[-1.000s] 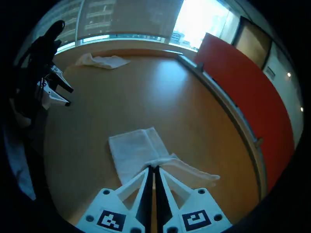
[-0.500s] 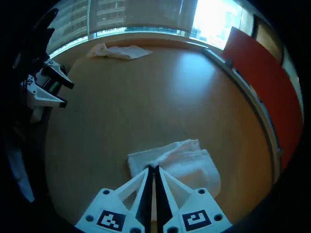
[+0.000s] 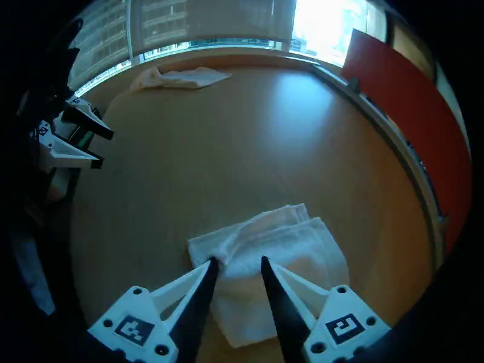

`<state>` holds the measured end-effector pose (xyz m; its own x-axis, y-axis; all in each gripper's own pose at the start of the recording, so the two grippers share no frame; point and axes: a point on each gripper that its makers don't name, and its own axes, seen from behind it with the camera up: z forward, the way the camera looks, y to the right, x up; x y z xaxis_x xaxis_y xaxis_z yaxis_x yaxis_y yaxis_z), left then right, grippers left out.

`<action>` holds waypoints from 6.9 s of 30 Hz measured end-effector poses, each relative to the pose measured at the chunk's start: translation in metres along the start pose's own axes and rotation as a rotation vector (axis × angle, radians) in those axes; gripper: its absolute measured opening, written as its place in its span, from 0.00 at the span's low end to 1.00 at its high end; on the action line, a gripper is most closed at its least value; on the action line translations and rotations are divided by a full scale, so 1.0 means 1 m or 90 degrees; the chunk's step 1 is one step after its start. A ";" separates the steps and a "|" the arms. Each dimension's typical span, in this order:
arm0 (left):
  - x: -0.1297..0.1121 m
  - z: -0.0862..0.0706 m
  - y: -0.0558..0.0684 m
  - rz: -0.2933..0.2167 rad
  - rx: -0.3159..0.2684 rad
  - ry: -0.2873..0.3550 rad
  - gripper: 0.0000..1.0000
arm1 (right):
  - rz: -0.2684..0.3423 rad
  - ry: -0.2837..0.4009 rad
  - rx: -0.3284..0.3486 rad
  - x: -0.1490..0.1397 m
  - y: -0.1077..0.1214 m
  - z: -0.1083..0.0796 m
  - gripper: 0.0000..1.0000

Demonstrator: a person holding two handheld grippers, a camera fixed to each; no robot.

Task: Fold towel

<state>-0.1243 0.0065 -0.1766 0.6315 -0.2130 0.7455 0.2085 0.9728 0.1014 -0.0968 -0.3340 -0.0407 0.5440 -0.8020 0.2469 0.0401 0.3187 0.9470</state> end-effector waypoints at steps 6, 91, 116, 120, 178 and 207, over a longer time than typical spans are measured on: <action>0.003 0.002 0.002 0.004 0.000 0.000 0.93 | 0.014 0.008 -0.011 -0.001 0.008 -0.005 0.61; 0.014 0.015 0.024 0.015 -0.016 0.002 0.93 | 0.141 -0.038 -0.064 -0.112 0.001 -0.033 0.32; 0.015 0.013 0.024 0.016 -0.017 0.006 0.93 | 0.136 -0.025 -0.090 -0.110 0.009 -0.039 0.02; 0.017 0.012 0.025 0.018 -0.018 0.010 0.93 | 0.133 0.003 -0.098 -0.098 0.012 -0.045 0.02; 0.071 0.010 0.052 0.084 -0.061 0.051 0.93 | 0.174 0.229 -0.318 0.007 0.118 -0.241 0.02; 0.083 0.033 0.083 0.126 -0.068 0.035 0.93 | 0.276 0.207 -0.431 -0.112 0.203 -0.342 0.02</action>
<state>-0.0789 0.0724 -0.0844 0.7067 -0.0267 0.7070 0.1529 0.9814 -0.1158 0.1374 -0.0063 0.0534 0.8349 -0.3888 0.3895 0.2075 0.8779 0.4316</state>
